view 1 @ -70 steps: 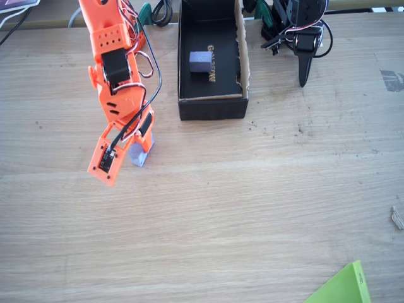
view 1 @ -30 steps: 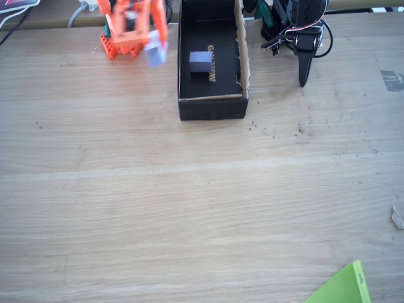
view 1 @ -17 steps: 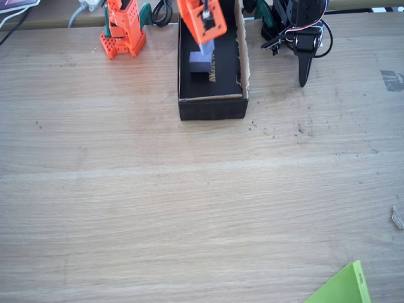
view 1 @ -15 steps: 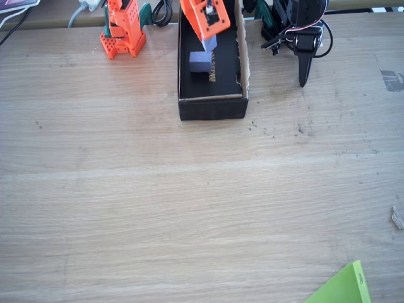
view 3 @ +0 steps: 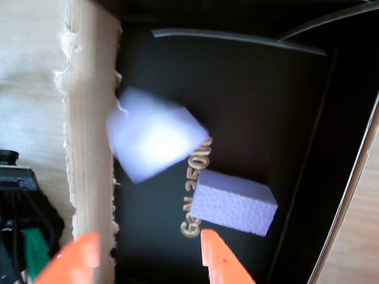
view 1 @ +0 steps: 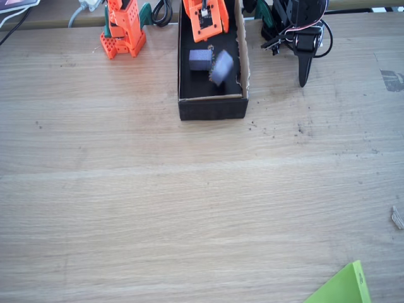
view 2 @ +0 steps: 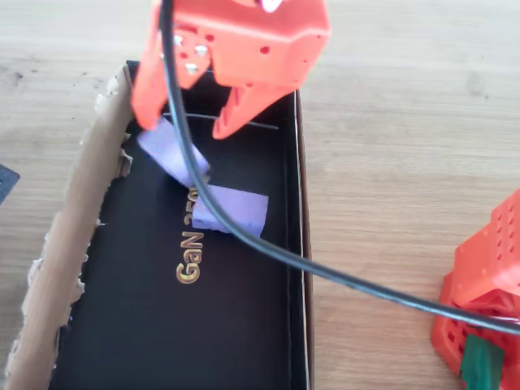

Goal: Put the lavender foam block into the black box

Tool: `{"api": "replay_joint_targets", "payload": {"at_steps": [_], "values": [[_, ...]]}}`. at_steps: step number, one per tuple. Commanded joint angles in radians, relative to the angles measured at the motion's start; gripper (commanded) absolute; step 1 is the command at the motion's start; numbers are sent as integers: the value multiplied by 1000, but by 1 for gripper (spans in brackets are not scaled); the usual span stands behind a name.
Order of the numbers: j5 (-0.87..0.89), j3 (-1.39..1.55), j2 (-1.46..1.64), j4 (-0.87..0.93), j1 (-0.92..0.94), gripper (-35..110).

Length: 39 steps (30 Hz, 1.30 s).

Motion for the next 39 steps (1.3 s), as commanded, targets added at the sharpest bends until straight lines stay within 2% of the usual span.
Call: {"api": "replay_joint_targets", "payload": {"at_steps": [1,7,9,13,16,19,23,26,32,39], "values": [[12,5,72,-11,17,26],[41,97,150,-41,57,17],[84,160,202,-52,103,0],[238,368,374,-44,256,0],[273,449,446,0,445,0],[218,476,537,41,742,0],[120,541,626,-40,1111,0],[81,611,637,-120,1249,0],[-14,856,765,-402,1267,0],[58,1127,1100,-382,1203,0]]}}
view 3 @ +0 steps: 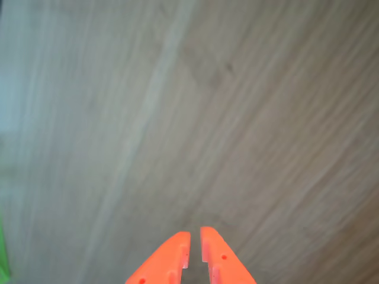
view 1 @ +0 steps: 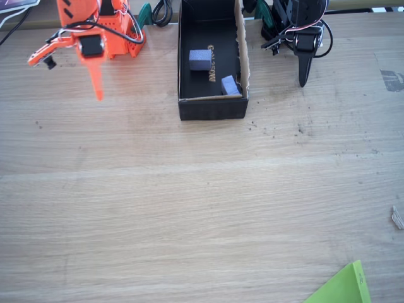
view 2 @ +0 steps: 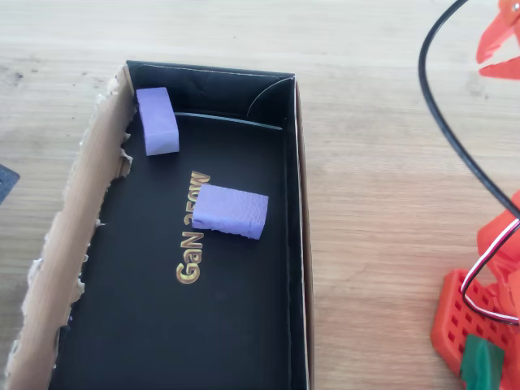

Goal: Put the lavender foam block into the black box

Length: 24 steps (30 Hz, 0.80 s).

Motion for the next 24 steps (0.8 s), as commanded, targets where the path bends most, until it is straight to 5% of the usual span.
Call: {"api": "replay_joint_targets", "payload": {"at_steps": [1,8,24], "values": [[35,95,201,38,-18,0],[2,244,492,163,6,0],[5,367,497,170,97,0]]}}
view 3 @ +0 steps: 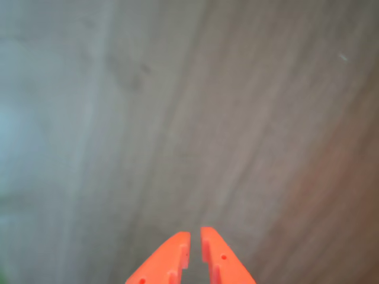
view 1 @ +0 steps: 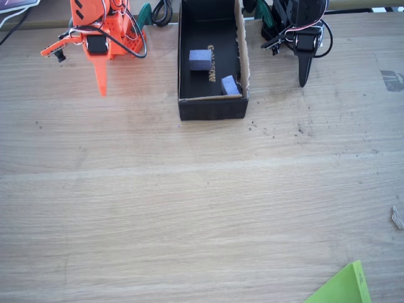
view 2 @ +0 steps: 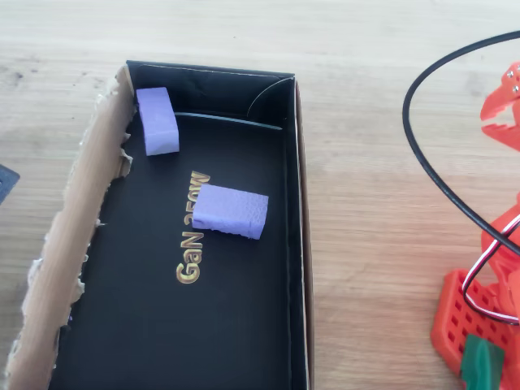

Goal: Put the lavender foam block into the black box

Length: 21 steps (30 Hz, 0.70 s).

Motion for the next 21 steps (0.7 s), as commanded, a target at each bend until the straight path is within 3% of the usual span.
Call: {"api": "replay_joint_targets", "payload": {"at_steps": [1,6,18,21], "values": [[110,3,15,58,0,0],[-43,3,15,60,0,0],[-11,3,15,81,-14,0],[-83,3,15,84,-15,0]]}}
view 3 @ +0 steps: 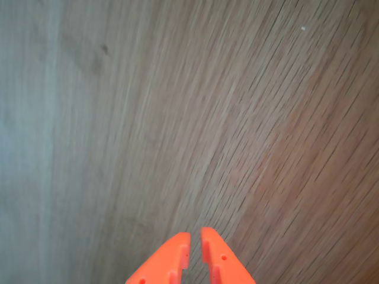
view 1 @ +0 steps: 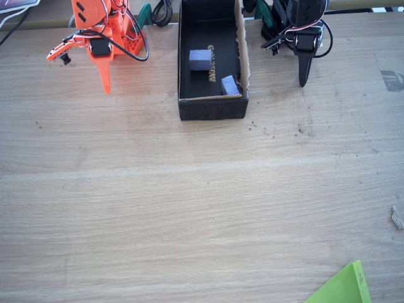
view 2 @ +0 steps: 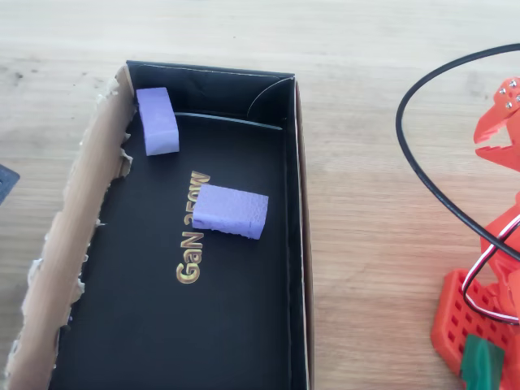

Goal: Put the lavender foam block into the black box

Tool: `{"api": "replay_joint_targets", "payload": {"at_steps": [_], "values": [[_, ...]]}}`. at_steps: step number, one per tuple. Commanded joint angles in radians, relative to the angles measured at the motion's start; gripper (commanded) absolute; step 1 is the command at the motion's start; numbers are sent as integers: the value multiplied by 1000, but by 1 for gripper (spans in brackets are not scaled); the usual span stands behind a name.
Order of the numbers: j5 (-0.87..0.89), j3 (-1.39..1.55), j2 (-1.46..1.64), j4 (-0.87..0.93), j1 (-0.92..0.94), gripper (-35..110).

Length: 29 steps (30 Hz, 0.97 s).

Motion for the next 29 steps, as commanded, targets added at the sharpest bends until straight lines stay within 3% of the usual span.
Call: {"api": "replay_joint_targets", "payload": {"at_steps": [1,29], "values": [[-31,2,11,23,2,0],[-117,2,11,23,-14,0]]}}
